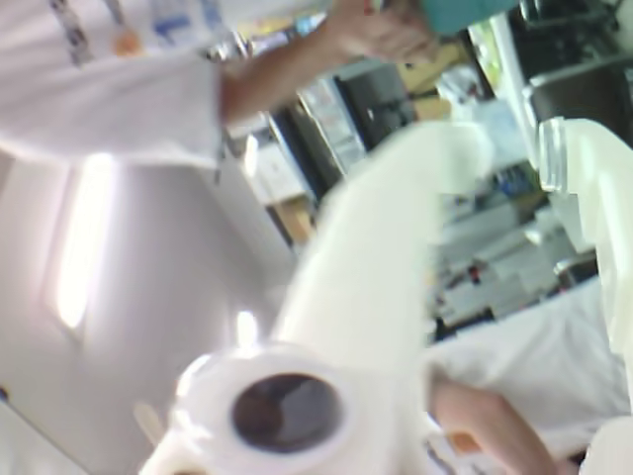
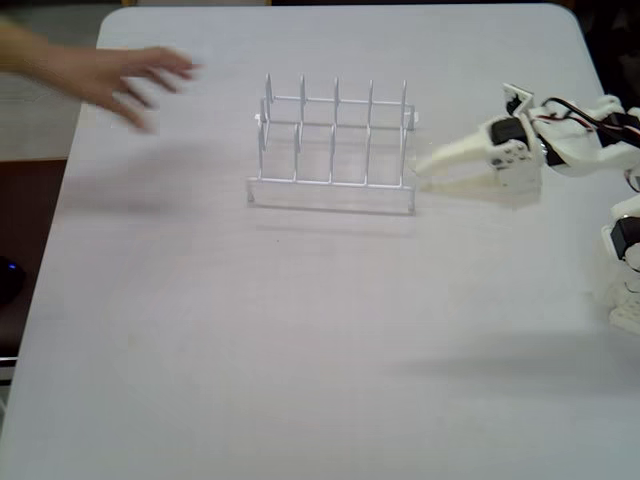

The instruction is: Would you please take all the plates for me?

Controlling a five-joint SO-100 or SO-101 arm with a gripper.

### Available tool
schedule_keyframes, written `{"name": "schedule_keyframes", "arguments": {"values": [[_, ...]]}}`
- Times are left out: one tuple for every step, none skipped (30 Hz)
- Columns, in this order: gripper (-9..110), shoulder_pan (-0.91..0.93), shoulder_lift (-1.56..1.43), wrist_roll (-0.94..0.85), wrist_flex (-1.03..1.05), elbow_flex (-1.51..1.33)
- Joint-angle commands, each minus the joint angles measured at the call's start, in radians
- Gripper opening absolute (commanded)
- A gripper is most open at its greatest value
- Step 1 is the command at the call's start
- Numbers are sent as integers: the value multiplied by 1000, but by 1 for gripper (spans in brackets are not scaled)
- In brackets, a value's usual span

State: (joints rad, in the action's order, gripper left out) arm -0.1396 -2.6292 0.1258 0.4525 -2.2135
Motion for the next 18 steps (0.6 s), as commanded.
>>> {"name": "schedule_keyframes", "arguments": {"values": [[0,-3,-178,-18,20,-115],[0,2,-206,-21,32,-153],[0,8,-229,-21,38,-190],[0,14,-249,-32,44,-224],[0,21,-267,-34,51,-258],[0,26,-282,-29,54,-291],[0,31,-299,-32,55,-321],[0,38,-319,-38,55,-350],[0,46,-334,-46,55,-374],[0,51,-351,-51,57,-400],[0,58,-370,-46,58,-426],[0,64,-387,-44,58,-453],[0,69,-403,-46,60,-476],[0,75,-422,-41,64,-502],[0,81,-443,-38,67,-526],[0,86,-465,-37,72,-551],[0,91,-485,-32,81,-572],[0,92,-503,-21,95,-591]]}}
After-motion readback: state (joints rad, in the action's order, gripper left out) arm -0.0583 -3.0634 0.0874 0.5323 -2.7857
